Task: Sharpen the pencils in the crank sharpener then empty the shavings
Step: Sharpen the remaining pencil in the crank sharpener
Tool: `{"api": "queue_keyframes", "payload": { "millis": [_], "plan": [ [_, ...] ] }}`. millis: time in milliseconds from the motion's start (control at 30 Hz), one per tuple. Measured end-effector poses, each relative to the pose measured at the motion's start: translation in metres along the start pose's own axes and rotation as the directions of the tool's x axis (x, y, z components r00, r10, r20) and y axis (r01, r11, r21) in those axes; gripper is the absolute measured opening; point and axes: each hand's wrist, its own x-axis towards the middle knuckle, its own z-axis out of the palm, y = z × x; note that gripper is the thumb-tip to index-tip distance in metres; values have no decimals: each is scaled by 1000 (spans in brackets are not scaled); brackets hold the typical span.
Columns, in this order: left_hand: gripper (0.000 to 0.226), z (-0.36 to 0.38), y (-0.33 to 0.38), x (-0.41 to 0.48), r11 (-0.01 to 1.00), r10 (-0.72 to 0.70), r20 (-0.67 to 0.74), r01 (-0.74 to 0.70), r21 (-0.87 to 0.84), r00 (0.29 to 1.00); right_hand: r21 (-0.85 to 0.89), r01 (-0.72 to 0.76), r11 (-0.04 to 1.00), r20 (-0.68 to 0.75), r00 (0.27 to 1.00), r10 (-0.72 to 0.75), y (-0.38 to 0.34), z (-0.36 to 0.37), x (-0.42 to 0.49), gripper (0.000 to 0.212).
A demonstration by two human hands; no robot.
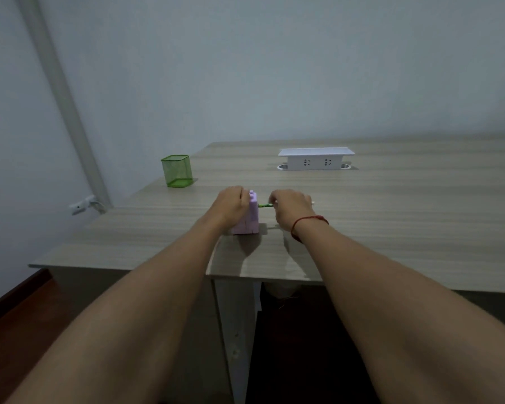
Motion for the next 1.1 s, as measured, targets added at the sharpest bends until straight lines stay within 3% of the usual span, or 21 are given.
{"api": "queue_keyframes", "payload": {
  "millis": [100,200,300,500,633,733,867,1100],
  "plan": [
    [39,-9,-1,-8,998,-10,-28,9,-58,1000,36,66,997,-24,998,-65,-13,-5,-2,51],
    [41,-9,-21,-21,982,-126,-123,106,-155,984,119,180,976,34,982,-185,-27,-6,-4,70],
    [33,-7,-36,-37,966,-217,-48,208,-150,975,129,251,959,110,958,-266,-39,-4,-6,86],
    [31,-9,-39,-41,974,-192,33,195,-119,981,-14,244,970,151,959,-239,-61,10,-4,72],
    [17,-5,-52,-46,991,-99,99,89,99,990,-98,199,975,152,971,-183,-64,9,-5,74],
    [19,-7,-59,-45,956,-27,110,-6,294,994,-163,183,969,108,980,-167,-64,17,-3,67],
    [19,-9,-59,-40,905,-5,168,-67,419,986,-150,192,970,66,981,-184,-59,31,4,71],
    [18,-19,-61,-23,726,178,215,-276,630,960,-106,210,972,-22,977,-213,-58,48,8,83]
  ]
}}
